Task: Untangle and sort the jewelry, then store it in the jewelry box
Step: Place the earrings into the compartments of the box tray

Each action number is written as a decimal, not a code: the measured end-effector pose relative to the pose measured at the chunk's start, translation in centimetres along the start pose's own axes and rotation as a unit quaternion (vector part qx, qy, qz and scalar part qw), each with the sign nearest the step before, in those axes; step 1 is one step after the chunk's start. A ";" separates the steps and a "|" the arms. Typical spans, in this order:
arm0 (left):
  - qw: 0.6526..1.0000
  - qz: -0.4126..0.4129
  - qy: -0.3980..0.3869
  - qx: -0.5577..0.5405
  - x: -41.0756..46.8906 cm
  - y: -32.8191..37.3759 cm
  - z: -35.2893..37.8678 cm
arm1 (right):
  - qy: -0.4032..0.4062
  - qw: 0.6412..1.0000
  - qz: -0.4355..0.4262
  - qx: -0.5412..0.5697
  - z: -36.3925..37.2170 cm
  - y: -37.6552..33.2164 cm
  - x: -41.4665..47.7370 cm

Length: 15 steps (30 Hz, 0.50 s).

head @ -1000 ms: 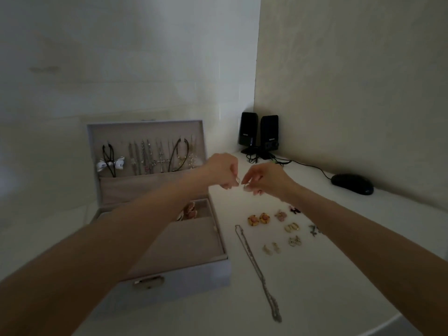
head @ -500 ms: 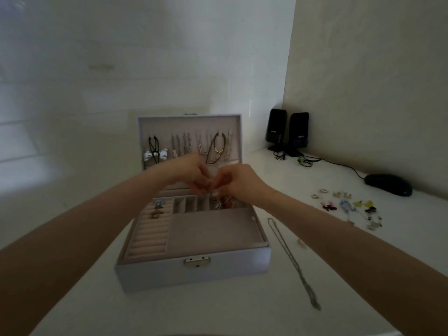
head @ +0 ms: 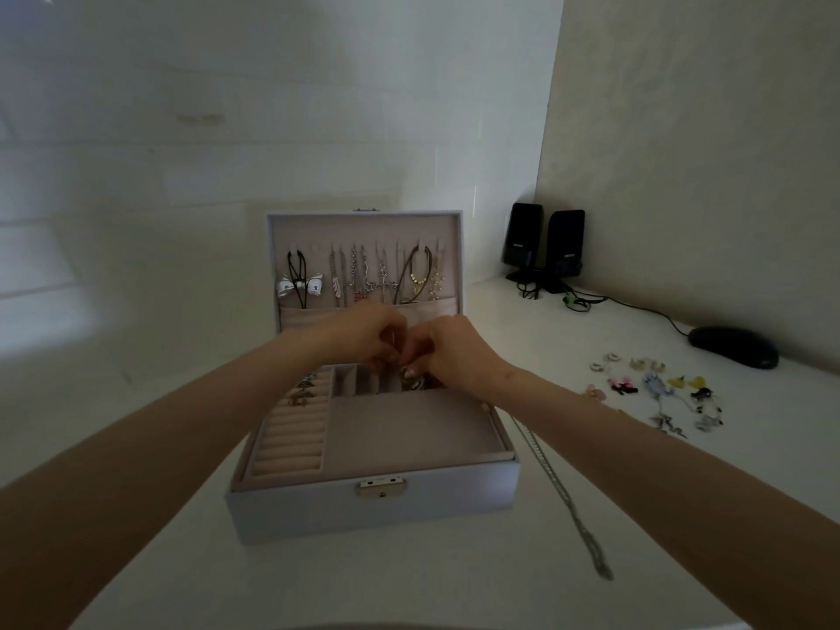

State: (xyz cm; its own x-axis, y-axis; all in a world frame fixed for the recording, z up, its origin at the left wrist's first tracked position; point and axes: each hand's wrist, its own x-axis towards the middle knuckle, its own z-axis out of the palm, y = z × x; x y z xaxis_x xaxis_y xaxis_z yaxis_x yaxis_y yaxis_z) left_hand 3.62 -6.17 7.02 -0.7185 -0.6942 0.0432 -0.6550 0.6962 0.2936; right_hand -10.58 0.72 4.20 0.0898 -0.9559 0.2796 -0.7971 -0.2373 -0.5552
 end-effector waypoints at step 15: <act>1.000 0.012 0.013 -0.013 0.3 -0.4 0.5 | -0.017 0.998 -0.049 -0.038 0.3 -0.4 -0.2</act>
State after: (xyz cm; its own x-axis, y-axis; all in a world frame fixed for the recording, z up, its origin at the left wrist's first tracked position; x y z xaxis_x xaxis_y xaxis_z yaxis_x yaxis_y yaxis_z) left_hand 3.56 -6.59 6.42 -0.7277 -0.6817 0.0760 -0.6307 0.7085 0.3166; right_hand -10.05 0.95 4.13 0.1889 -0.9342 0.3026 -0.8259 -0.3178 -0.4658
